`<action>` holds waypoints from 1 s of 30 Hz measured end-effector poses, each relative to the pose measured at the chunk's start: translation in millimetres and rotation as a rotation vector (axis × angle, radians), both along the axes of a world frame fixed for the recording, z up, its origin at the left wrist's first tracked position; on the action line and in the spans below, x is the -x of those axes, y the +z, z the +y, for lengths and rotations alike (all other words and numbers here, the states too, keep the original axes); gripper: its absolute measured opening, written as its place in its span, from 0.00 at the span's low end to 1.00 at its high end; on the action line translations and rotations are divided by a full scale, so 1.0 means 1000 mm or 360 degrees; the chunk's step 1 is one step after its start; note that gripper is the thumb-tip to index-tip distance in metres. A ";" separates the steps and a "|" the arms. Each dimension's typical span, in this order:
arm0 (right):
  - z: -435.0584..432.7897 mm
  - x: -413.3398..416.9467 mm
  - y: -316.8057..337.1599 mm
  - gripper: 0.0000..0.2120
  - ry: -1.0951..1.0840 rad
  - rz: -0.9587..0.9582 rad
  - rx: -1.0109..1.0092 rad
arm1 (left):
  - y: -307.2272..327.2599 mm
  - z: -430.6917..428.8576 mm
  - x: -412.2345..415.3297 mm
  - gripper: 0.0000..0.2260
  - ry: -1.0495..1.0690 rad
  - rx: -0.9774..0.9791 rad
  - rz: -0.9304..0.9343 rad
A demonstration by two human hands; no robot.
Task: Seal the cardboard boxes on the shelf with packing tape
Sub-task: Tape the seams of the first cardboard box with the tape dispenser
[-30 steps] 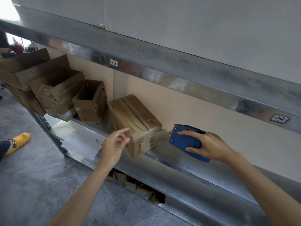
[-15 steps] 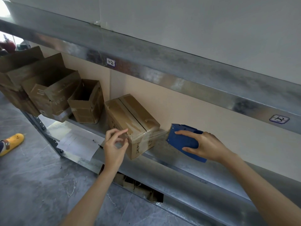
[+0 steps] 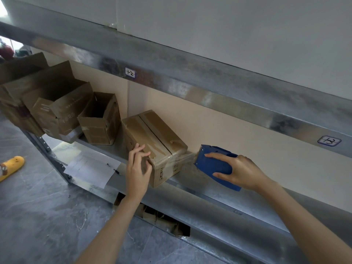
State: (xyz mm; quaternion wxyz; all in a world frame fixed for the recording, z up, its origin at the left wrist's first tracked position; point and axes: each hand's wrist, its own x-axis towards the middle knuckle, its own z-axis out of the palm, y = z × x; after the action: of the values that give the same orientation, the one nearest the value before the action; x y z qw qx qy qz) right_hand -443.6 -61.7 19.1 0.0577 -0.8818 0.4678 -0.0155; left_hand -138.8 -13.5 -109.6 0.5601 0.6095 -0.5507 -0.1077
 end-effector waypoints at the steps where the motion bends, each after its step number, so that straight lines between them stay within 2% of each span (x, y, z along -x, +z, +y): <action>1: 0.000 0.000 -0.001 0.28 0.0001 -0.0001 0.0001 | -0.001 0.001 -0.002 0.12 -0.0026 -0.0007 -0.0040; 6: 0.000 0.000 -0.005 0.28 0.0008 0.0019 0.0010 | 0.001 0.005 -0.014 0.21 -0.0097 -0.0097 -0.0298; 12: -0.002 -0.001 -0.005 0.28 -0.0007 0.0040 0.0015 | 0.011 -0.005 -0.017 0.09 0.0102 0.0003 -0.0406; 17: -0.002 0.001 -0.004 0.29 -0.0006 0.0039 0.0023 | 0.011 -0.008 -0.012 0.04 0.0165 0.0044 -0.0349; 20: -0.001 0.001 -0.005 0.29 -0.0006 0.0029 0.0022 | 0.007 -0.005 -0.009 0.07 0.0119 -0.0021 -0.0318; 25: -0.002 -0.001 -0.006 0.29 0.0002 0.0004 0.0030 | 0.010 0.003 -0.010 0.20 -0.0038 -0.0144 -0.0296; 30: -0.003 -0.002 -0.007 0.29 0.0015 -0.0014 0.0032 | 0.011 -0.001 -0.008 0.15 0.0031 -0.0148 -0.0269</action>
State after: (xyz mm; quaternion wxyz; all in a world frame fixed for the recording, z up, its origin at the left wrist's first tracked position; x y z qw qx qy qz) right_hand -441.5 -65.2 11.7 0.0512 -0.8845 0.4631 -0.0239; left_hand -131.3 -14.1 -99.0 0.4836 0.6471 -0.5844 -0.0758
